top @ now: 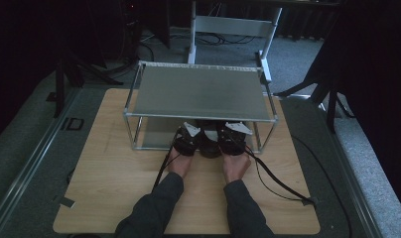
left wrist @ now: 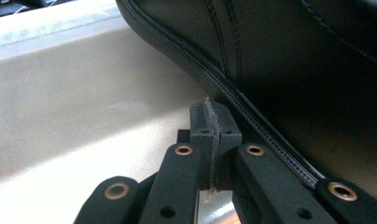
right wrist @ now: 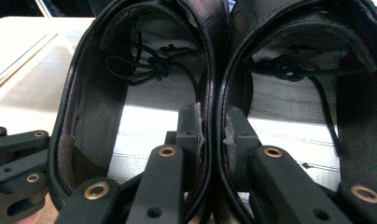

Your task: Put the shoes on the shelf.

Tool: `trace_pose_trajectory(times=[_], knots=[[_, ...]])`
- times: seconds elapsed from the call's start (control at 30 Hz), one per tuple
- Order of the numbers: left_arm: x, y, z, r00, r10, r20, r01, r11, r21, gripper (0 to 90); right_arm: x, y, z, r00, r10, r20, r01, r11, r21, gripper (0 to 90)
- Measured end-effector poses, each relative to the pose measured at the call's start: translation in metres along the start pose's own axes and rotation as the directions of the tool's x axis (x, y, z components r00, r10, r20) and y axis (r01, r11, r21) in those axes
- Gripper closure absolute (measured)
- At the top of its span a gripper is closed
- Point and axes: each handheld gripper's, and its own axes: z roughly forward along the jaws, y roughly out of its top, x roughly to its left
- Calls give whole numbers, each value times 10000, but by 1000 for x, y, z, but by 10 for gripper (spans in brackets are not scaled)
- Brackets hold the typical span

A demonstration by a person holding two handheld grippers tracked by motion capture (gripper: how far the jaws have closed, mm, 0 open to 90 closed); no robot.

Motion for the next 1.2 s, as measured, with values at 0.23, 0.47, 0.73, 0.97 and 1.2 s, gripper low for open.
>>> trace_pose_trajectory(times=[0.23,0.47,0.73,0.97,1.2], knots=[[-1,1,9,9999,-145,-39,146,9999,4,900,-1,-1,7,9996,-88,257,91,9999,-96,791],[2,5,13,9998,-93,-170,89,9998,-205,900,-3,0,12,9997,66,247,-57,9993,-371,790],[1,5,18,9997,-65,-252,58,9997,-257,900,-2,-1,14,9991,157,401,-135,9984,-552,781],[0,2,32,9984,64,-556,-19,9968,796,880,-1,0,17,9997,149,193,-124,9919,-1267,566],[6,2,34,9997,-183,-168,198,9954,938,826,-2,-1,18,9984,-445,341,501,9817,-1839,447]])
